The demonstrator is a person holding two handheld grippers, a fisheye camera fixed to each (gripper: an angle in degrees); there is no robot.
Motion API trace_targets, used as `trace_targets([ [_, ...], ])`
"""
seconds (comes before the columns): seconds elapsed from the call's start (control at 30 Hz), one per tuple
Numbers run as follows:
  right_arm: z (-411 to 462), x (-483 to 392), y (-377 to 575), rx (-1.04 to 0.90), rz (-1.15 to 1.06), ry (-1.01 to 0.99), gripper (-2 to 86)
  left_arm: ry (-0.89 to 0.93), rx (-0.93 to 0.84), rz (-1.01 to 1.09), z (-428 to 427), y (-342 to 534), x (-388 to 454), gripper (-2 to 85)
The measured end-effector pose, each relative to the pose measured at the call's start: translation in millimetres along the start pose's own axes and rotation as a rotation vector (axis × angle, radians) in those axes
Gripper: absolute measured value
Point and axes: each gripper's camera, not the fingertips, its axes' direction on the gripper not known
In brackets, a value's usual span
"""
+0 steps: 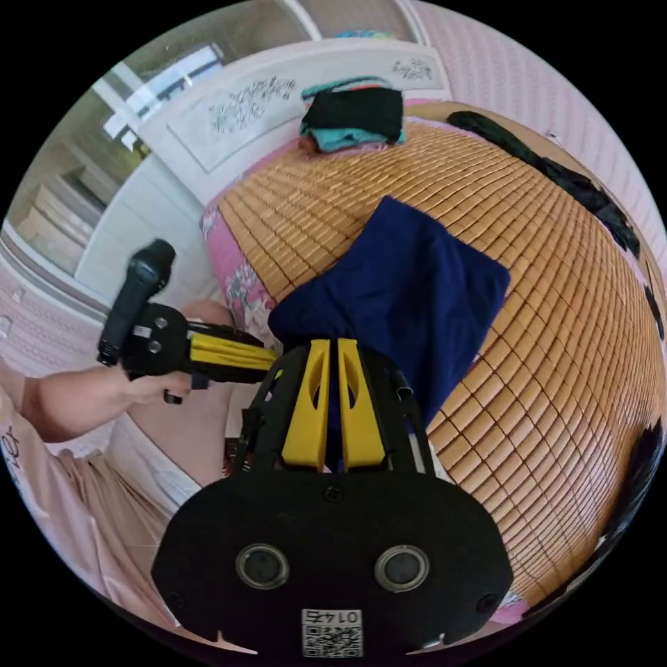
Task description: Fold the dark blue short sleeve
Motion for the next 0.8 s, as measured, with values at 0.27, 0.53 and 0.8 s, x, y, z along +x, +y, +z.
trace_targets([
  [0.27,-136,122,151,0.23,0.585,0.156,0.9,0.111,0.212,0.096,-51,17,21,-1.0],
  [0.53,-147,149,221,0.098,0.721,0.206,4.0,0.13,0.103,0.071,-23,10,38,-1.0],
  [0.8,-177,196,226,0.195,0.849,0.181,11.9,0.106,0.057,0.065,-13,-2,55,-1.0],
])
